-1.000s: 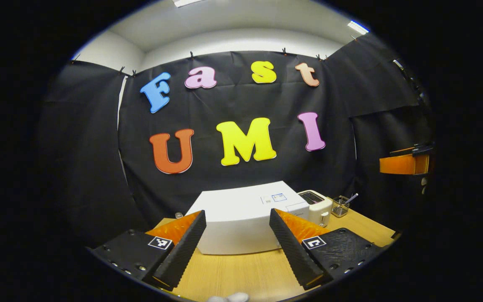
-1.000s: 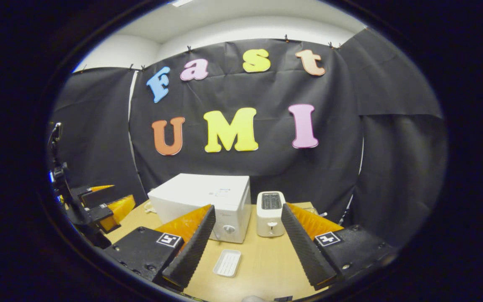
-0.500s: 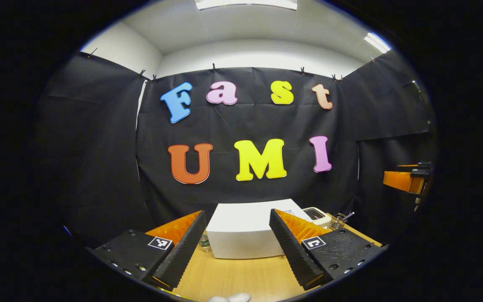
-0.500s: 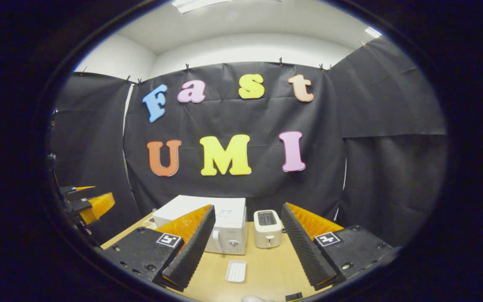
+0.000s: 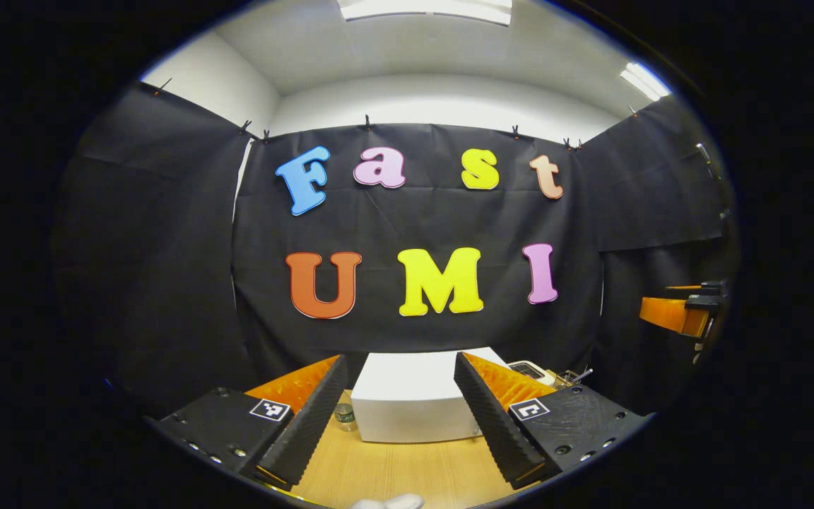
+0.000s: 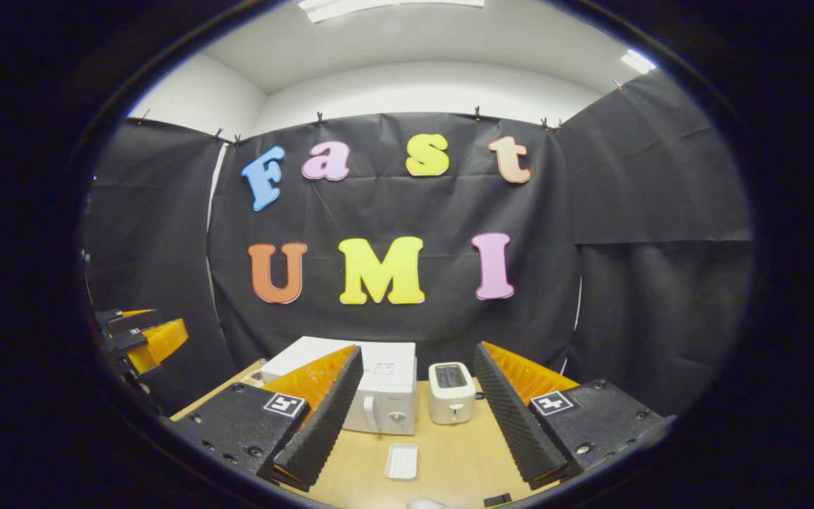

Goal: Open the microwave oven with the left hand, put the food in, and close the microwave oven.

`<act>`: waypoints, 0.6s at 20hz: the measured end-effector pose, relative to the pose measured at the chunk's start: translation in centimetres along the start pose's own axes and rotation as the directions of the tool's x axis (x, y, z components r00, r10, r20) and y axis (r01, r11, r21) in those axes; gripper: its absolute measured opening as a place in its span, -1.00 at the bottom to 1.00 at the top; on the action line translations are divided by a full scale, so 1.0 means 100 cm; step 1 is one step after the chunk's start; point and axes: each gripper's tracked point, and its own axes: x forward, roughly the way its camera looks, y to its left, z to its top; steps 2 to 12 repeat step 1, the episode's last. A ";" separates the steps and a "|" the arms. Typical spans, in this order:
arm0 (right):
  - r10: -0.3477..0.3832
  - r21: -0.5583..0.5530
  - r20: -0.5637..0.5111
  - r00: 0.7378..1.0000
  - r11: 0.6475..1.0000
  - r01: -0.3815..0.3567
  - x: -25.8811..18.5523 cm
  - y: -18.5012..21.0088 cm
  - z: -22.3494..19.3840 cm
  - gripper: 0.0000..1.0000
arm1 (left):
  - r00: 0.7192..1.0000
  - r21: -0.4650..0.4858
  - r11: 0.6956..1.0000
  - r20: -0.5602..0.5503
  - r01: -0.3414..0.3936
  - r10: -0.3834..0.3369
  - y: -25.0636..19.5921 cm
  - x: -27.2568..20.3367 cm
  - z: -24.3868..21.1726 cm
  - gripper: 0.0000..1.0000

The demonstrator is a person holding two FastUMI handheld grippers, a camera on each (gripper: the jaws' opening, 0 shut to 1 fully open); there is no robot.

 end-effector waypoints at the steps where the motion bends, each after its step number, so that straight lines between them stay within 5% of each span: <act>1: 0.000 0.001 0.002 1.000 1.000 0.000 0.000 0.000 0.001 1.00 | 1.000 0.000 1.000 -0.004 0.004 -0.004 -0.001 0.001 -0.001 0.94; 12: 0.000 0.001 0.002 1.000 1.000 0.000 0.000 0.000 0.001 1.00 | 1.000 0.000 1.000 -0.004 0.004 -0.004 -0.001 0.001 -0.001 0.94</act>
